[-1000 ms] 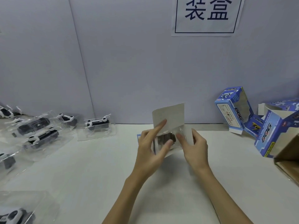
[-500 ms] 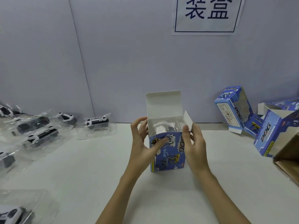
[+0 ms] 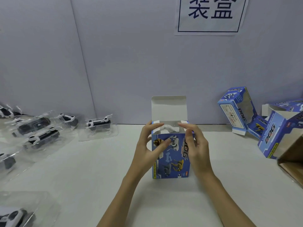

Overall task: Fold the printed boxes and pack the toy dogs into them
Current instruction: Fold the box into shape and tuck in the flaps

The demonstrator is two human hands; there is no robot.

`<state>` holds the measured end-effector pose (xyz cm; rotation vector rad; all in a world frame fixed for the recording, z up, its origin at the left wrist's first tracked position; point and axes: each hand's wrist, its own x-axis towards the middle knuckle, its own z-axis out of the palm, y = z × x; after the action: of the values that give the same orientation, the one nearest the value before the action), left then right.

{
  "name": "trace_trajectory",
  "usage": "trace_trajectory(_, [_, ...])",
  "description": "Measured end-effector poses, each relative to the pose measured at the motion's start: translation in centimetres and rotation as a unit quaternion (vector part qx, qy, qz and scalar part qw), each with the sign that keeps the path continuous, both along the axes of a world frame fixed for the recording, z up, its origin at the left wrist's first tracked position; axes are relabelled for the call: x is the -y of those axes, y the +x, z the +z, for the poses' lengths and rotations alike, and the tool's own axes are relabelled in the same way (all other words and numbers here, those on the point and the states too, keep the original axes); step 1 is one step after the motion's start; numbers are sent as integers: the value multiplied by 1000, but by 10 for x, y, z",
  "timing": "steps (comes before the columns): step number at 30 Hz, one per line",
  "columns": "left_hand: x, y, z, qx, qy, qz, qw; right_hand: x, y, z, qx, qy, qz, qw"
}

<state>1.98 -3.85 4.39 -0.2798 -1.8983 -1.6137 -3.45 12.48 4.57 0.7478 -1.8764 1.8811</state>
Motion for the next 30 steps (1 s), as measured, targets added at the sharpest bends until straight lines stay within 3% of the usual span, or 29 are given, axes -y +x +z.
trace_trajectory(5, [-1, -2, 5, -48, -43, 68, 996, 1, -1, 7, 8, -31, -21, 999])
trace_trajectory(8, [0, -7, 6, -30, -36, 73, 996, 2, -3, 11, 34, -50, -9, 998])
trace_trajectory(11, [0, -8, 8, -5, 21, 28, 999, 2, -2, 17, 71, -104, 29, 992])
trace_trajectory(14, [-4, -5, 10, -13, 105, -44, 993, -1, -3, 21, 49, -130, 51, 989])
trace_trajectory(17, [-3, -4, 11, -43, 104, -51, 992, -2, -1, 19, 21, -103, 67, 992])
trace_trajectory(22, [10, -6, 2, -11, -30, -16, 999, -12, -9, 6, 26, -87, 104, 990])
trace_trajectory(25, [9, -7, 0, 1, -16, -13, 1000, -18, -10, 2, 38, -83, 115, 989])
trace_trajectory(27, [9, -10, -1, 2, 4, -22, 1000, -17, -8, 2, 24, -32, 105, 994])
trace_trajectory(30, [6, -12, -6, -14, 21, -28, 999, -10, -4, 0, -10, 31, 28, 999])
